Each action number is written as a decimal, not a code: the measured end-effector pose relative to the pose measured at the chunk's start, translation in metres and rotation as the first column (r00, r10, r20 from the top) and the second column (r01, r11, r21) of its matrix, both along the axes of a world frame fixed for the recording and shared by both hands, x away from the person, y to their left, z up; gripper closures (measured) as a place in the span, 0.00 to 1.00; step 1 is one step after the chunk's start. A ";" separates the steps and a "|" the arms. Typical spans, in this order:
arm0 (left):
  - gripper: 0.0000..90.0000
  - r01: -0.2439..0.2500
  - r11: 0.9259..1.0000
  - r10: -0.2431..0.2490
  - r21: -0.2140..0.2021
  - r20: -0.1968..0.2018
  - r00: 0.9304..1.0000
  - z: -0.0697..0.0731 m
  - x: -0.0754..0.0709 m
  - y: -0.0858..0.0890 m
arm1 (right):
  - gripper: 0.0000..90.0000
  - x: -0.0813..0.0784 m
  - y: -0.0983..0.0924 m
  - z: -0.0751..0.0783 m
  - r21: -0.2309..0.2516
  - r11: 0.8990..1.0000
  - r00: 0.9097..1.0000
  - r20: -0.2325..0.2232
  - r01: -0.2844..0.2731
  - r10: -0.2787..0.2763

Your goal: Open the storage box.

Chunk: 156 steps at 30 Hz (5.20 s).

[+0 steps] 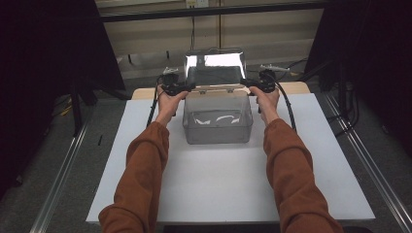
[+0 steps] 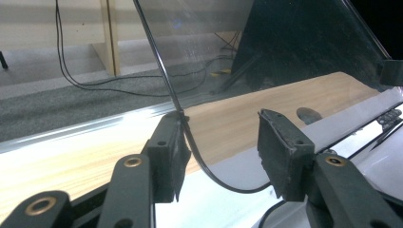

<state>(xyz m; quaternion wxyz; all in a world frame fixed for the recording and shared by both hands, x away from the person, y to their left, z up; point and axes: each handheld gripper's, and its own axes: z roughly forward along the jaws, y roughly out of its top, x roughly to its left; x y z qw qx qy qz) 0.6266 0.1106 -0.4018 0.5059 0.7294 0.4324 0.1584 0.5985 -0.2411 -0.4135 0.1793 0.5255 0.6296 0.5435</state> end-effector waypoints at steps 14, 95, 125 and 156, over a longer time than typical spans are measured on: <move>0.54 0.001 1.000 -0.001 -0.014 -0.030 1.000 -0.004 0.002 0.001 | 0.71 0.001 0.000 -0.006 0.049 0.999 0.999 -0.038 -0.002 0.004; 0.07 -0.002 0.999 -0.003 0.040 0.123 0.992 0.003 -0.039 -0.003 | 0.03 -0.043 0.004 0.012 -0.144 0.987 0.990 0.133 0.069 -0.050; 0.04 0.028 0.999 -0.021 -0.027 0.246 0.969 0.003 -0.087 0.002 | 0.00 -0.088 0.016 0.017 -0.213 0.974 0.965 0.260 0.075 -0.018; 0.04 -0.003 1.000 0.005 -0.006 0.332 0.943 0.005 -0.139 0.040 | 0.00 -0.149 -0.001 0.022 -0.279 0.952 0.940 0.342 0.121 -0.020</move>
